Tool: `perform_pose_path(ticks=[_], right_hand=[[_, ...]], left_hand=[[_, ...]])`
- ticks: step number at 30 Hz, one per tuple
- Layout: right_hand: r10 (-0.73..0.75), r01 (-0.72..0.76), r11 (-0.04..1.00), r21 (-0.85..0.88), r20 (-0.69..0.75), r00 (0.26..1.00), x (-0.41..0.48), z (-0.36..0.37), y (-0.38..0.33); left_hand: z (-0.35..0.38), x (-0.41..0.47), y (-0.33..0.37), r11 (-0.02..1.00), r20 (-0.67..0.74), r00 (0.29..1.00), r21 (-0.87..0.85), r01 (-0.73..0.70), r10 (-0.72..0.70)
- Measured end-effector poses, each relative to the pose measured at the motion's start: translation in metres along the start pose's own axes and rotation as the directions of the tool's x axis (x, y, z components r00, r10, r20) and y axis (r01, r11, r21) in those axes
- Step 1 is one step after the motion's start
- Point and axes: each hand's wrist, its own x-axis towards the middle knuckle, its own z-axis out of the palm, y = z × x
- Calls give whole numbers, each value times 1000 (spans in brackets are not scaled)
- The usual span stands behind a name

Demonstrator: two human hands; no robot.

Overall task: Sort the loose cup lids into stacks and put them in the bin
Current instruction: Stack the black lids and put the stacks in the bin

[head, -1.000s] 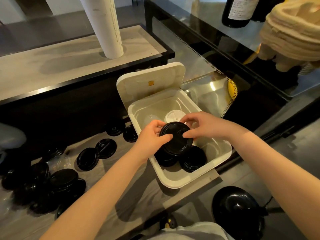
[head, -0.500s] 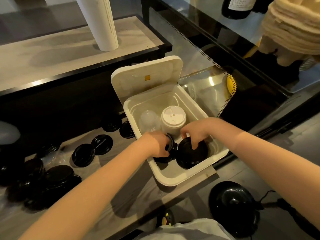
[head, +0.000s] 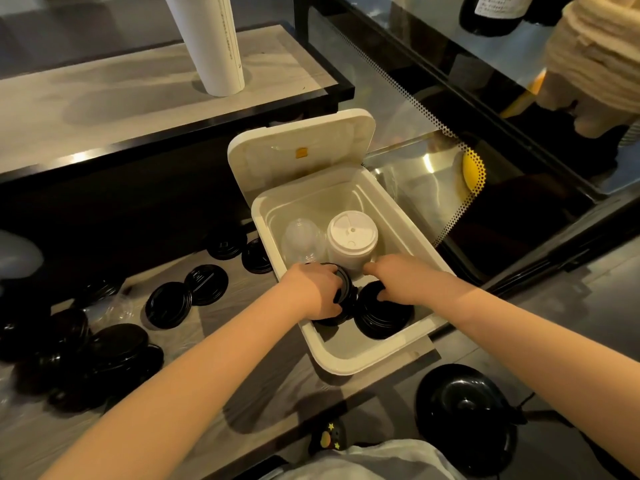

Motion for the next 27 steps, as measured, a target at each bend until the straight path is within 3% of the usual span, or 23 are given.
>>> perform_pose_path(ticks=[3,6,10,14,20,24,27], right_hand=[[-59,56,995,83,28,998,-7,2,3],[-64,71,994,-81,91,994,-14,5,2],[-34,49,977,-210,73,997,-16,2,-6],[-21,26,988,-153,34,999,-18,3,-5],[86,-62,991,122,-203,975,-33,-19,-14],[174,-64,963,261,-425,888,-38,-41,-42],[147,38,950,308,-553,820,-32,-52,-75]], left_hand=[[0,1,0,999,-46,999,40,7,-5],[-1,3,-4,994,-71,997,102,30,-22],[-2,3,-12,996,-69,996,68,54,-49],[1,-5,-19,999,-249,968,-44,12,-22],[3,-31,-37,979,-478,875,-201,-16,-84],[6,-65,-56,953,-585,785,-302,22,-203],[17,-95,-76,929,-583,749,-352,116,-315]])
